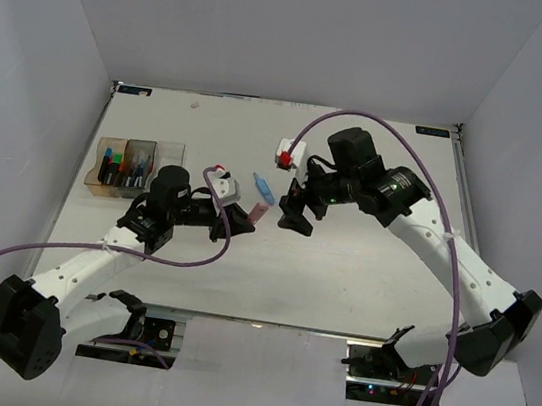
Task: Sort the stationery into containers
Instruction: Place the pen in the storage box.
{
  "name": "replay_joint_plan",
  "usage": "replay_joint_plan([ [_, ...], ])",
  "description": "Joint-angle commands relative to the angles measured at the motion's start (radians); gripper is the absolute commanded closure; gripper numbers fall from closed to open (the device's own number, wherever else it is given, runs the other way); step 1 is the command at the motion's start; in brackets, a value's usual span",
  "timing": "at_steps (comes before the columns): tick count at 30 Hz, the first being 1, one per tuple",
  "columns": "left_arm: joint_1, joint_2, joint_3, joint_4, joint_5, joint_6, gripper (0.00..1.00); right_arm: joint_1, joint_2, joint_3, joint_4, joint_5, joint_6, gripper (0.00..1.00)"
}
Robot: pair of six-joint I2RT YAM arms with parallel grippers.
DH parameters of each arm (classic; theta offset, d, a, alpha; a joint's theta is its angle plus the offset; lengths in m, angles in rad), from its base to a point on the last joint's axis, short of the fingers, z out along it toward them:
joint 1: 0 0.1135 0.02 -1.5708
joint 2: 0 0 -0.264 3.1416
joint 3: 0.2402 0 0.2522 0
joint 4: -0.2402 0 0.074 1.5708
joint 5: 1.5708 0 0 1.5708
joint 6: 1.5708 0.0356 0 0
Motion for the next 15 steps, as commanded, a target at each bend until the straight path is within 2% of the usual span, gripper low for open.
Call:
replay_joint_plan([
  [1,-0.002,0.011,0.043,-0.046,-0.147,-0.050,1.00,-0.014,-0.105,-0.066,0.103,0.109,0.078,0.05],
  [5,0.013,0.042,0.094,-0.115,-0.447,-0.118,1.00,-0.016,-0.205,-0.191,0.224,0.191,0.147,0.02],
  [9,0.097,0.040,0.160,-0.202,-0.633,-0.165,1.00,-0.016,-0.302,-0.341,0.341,0.214,0.222,0.03],
  [13,0.267,0.137,0.217,-0.303,-0.697,-0.199,1.00,-0.016,-0.326,-0.451,0.415,0.253,0.296,0.04],
  [15,0.315,0.165,0.230,-0.320,-0.715,-0.234,1.00,-0.016,-0.331,-0.502,0.456,0.282,0.334,0.04],
])
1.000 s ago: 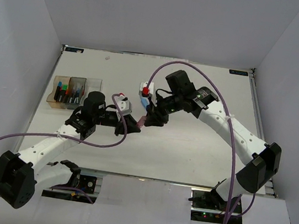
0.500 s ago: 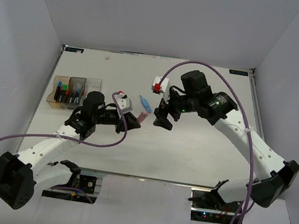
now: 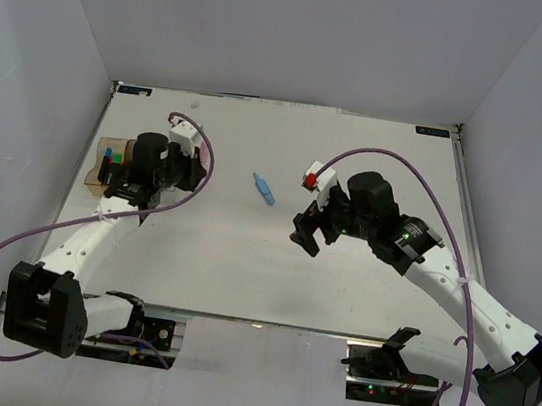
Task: Sort the stationery into containers
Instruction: Place the pen in the storage box.
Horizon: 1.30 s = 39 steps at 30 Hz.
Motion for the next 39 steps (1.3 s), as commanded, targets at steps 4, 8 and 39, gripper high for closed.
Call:
replay_joint_plan([
  [4,0.190,0.114,0.062,-0.113,-0.142,-0.098,0.99,-0.002,-0.019,-0.085,0.179,0.064,0.117,0.06],
  [8,0.257,0.201,0.128,-0.137,-0.152,-0.090,0.96,-0.002,-0.004,-0.110,0.213,0.053,0.129,0.07],
  [39,0.350,0.258,0.148,-0.110,0.014,-0.134,0.30,-0.014,0.579,0.134,0.404,0.210,0.174,0.01],
])
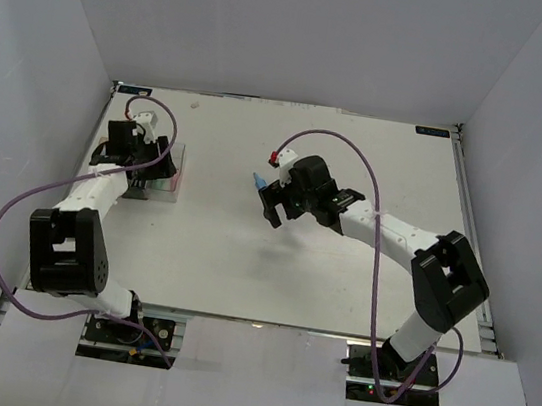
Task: Sort the stationery into containers
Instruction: Place the pen in the storage box, then pick up the pen from the center of the board.
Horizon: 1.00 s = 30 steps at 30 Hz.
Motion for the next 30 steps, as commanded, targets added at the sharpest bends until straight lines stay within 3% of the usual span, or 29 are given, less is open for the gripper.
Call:
replay_joint_plan([
  [1,0.007,-0.123,-0.021,0.039,0.068,-0.020,0.28,-0.011,0.075,0.090,0.068,0.041,0.019,0.01],
  [4,0.007,-0.199,-0.058,0.108,0.143,-0.060,0.23,-0.017,0.152,0.142,0.080,0.082,0.037,0.00],
  [5,0.005,-0.216,-0.087,0.128,0.155,-0.067,0.20,-0.020,0.169,0.156,0.080,0.087,0.039,0.05],
  [6,0.005,-0.231,-0.097,0.152,0.165,-0.081,0.12,-0.024,0.206,0.185,0.080,0.093,0.039,0.06],
  [9,0.007,-0.276,-0.113,0.177,0.159,-0.098,0.02,-0.031,0.269,0.234,0.080,0.104,0.063,0.10],
  [18,0.018,-0.300,-0.132,0.218,0.189,-0.211,0.02,-0.037,0.384,0.289,0.079,0.089,0.062,0.23],
  [26,0.087,-0.251,-0.135,0.271,0.329,-0.449,0.02,-0.037,0.433,0.280,0.102,0.067,0.065,0.32],
  [30,0.130,-0.228,-0.135,0.275,0.411,-0.500,0.02,-0.037,0.444,0.271,0.105,0.058,0.059,0.35],
])
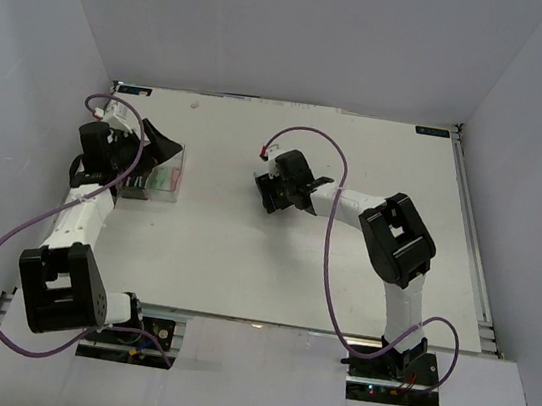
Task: Sort the stationery into containers
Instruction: Pick up the pen from the center of the board.
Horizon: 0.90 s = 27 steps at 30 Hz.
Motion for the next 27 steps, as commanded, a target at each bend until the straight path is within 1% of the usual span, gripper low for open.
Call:
replay_joint_plan([
  [1,0.034,0.003,-0.013,0.061,0.121,-0.085,0.02,-0.002,0.023,0.014,0.036,-0.025,0.003,0.39],
  [4,0.041,0.006,-0.025,0.086,0.156,-0.082,0.02,-0.002,0.025,0.000,0.052,-0.025,0.003,0.42],
  [5,0.043,0.007,-0.025,0.087,0.158,-0.082,0.02,-0.002,0.023,-0.008,0.065,-0.025,0.004,0.46],
  [6,0.043,0.006,-0.025,0.086,0.155,-0.082,0.02,-0.002,0.022,-0.013,0.066,-0.025,0.004,0.46],
  [7,0.043,0.004,-0.025,0.084,0.153,-0.082,0.02,-0.002,0.019,-0.017,0.069,-0.055,0.004,0.50],
  [9,0.043,0.006,-0.025,0.078,0.153,-0.077,0.02,-0.002,0.013,-0.031,0.074,-0.063,0.003,0.53],
  [11,0.044,0.015,-0.011,0.049,0.158,-0.057,0.09,-0.002,0.002,-0.040,0.080,-0.071,0.004,0.60],
  [12,0.043,0.017,-0.008,0.041,0.161,-0.053,0.10,-0.002,-0.001,-0.045,0.082,-0.076,0.004,0.61],
  [13,0.043,0.017,-0.006,0.040,0.163,-0.048,0.12,-0.002,-0.012,-0.055,0.085,-0.082,0.004,0.66],
  [15,0.043,0.009,-0.016,0.040,0.178,-0.051,0.15,-0.002,-0.026,-0.068,0.092,-0.092,0.006,0.69],
  [16,0.043,0.006,-0.019,0.040,0.183,-0.054,0.16,-0.002,-0.047,-0.084,0.095,-0.095,0.006,0.73],
  [17,0.040,0.001,-0.023,0.040,0.195,-0.056,0.17,-0.001,-0.059,-0.094,0.098,-0.097,0.009,0.75],
  [20,0.009,-0.043,-0.051,0.040,0.178,-0.065,0.17,0.006,-0.125,-0.143,0.121,-0.100,0.015,0.76],
  [23,-0.051,-0.112,-0.095,0.040,0.132,-0.086,0.17,0.021,-0.213,-0.218,0.174,-0.103,0.056,0.76],
  [26,-0.153,-0.186,-0.158,0.043,0.046,-0.126,0.17,0.047,-0.305,-0.272,0.218,-0.083,0.089,0.76],
  [27,-0.222,-0.203,-0.175,0.049,-0.010,-0.160,0.17,0.055,-0.326,-0.311,0.233,-0.080,0.109,0.76],
])
